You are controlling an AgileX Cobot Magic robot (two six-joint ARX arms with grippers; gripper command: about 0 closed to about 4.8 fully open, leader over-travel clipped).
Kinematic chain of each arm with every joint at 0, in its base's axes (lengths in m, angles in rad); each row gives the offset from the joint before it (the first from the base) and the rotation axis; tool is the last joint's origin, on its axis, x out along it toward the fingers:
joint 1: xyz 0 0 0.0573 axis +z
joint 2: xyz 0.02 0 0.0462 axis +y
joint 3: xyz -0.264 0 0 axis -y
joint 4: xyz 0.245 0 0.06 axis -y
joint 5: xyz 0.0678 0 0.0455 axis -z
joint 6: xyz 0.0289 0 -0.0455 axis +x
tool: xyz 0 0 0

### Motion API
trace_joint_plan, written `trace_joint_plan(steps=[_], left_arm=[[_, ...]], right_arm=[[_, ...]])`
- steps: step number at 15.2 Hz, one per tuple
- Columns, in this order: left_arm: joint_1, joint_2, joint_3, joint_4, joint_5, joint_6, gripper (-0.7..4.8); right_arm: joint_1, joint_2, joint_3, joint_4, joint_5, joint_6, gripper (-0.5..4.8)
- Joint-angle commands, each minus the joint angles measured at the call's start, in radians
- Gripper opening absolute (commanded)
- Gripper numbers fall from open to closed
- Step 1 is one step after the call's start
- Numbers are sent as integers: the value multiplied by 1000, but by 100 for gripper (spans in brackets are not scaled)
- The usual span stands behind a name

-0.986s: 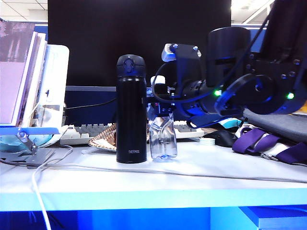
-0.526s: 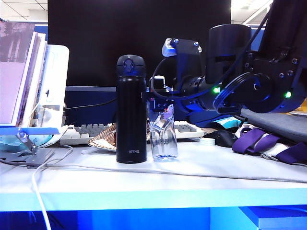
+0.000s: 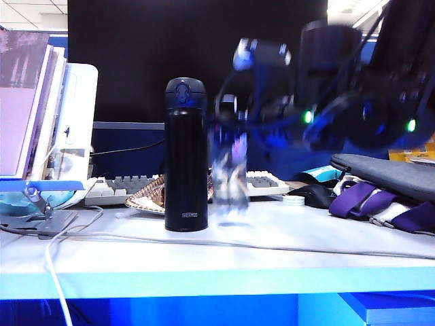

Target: Pick up the mineral water bottle and place it vertically to the right of the black thermos cup.

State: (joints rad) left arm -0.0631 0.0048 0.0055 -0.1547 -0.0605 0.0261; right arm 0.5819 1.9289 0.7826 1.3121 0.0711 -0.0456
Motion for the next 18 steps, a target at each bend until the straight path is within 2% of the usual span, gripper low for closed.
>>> trace_joint_plan(steps=[1,8,18], left_arm=[[2,-3,0,-12,-3,0,-5],[2,-3,0,-12,-3,0,-5],[2,-3,0,-12,-3,0,-5]], right_arm=[[1,-37,10,73,5,-11,318],[0,-23,10,-20,1,-10,316],[0,-19,10,-68,-4,23,320]])
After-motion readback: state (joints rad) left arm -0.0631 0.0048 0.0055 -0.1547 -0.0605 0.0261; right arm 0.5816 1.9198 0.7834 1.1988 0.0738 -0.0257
